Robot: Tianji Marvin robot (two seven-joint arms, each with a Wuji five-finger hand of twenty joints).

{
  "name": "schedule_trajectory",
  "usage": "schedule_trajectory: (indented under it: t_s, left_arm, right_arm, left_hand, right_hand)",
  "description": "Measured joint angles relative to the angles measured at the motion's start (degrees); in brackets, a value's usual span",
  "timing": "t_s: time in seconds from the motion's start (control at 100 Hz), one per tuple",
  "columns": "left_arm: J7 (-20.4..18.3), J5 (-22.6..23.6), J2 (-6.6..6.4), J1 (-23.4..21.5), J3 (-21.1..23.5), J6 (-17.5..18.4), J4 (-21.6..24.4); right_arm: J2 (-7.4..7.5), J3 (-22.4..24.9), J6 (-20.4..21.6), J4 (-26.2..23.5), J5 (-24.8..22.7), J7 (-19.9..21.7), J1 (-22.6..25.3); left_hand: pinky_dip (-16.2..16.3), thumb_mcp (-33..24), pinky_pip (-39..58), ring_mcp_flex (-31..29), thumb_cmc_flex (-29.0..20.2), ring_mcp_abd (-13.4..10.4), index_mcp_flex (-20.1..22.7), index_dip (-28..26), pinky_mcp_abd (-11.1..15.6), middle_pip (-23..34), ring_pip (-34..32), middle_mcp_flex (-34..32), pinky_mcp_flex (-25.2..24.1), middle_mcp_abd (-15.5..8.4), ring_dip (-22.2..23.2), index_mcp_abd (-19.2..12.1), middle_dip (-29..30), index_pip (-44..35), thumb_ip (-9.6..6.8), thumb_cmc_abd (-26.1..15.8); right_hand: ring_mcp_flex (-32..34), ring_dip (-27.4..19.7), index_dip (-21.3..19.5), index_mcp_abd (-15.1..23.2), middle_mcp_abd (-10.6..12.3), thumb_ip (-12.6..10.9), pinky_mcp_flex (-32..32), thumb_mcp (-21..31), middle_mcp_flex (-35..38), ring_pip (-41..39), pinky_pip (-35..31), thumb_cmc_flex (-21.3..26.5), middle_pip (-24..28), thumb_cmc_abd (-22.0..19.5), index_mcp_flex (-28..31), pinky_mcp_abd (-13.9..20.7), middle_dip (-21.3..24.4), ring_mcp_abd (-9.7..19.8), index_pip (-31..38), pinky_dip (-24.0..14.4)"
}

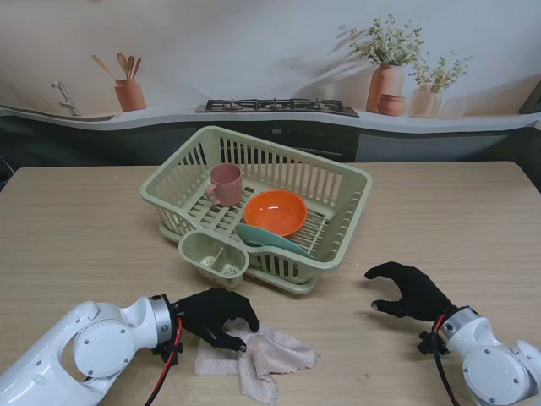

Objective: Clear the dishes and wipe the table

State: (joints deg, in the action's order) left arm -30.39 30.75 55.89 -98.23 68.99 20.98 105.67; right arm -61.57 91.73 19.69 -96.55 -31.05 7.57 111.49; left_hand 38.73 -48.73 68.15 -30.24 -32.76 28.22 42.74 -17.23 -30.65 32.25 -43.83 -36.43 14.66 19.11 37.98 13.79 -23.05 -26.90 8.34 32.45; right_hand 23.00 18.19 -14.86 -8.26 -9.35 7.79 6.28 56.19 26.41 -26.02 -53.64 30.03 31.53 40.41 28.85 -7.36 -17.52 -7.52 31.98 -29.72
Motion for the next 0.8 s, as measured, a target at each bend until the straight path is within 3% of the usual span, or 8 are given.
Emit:
schedule_trajectory:
  t_s: [0.35, 0.8]
  left_arm:
    - [3.6, 3.4, 0.7, -5.8, 7.2, 4.1, 2.3]
    - [10.1, 9.8, 1.93, -13.1, 14.3, 5.3, 3.9]
  right_arm:
    - [0.61, 0.3, 0.1, -2.6, 1.3, 3.5, 1.4]
    - [1.85, -1.6, -0.4, -5.5, 2.6, 8.9, 2.3]
  left_hand:
    - [1.1, 2.1, 2.0, -6.0, -0.1, 1.1, 4.6, -1.1, -2.2, 0.7, -2.3, -5.7, 5.6, 0.6, 0.1, -0.6, 0.0, -3.3, 0.0, -1.8]
    - [1.6, 3.5, 2.5, -10.6, -2.6, 2.5, 10.0, -0.8, -3.9, 0.9, -3.7, -11.7, 10.3, 1.9, 0.1, -0.4, 0.0, -3.4, -0.55, -5.0]
  right_hand:
    - [0.1, 1.6, -1.0, 0.0, -0.1, 0.0, 0.8, 0.0, 1.8, -3.3, -2.3, 0.0, 2.5, 0.0, 0.7, 0.0, -0.7, 0.0, 2.7, -1.6]
    - [1.4, 3.3, -3.3, 0.0, -0.2, 0.0, 1.7, 0.3, 3.1, -6.8, -5.5, 0.1, 4.8, 0.1, 1.7, 0.0, -2.0, -0.6, 5.9, -3.0]
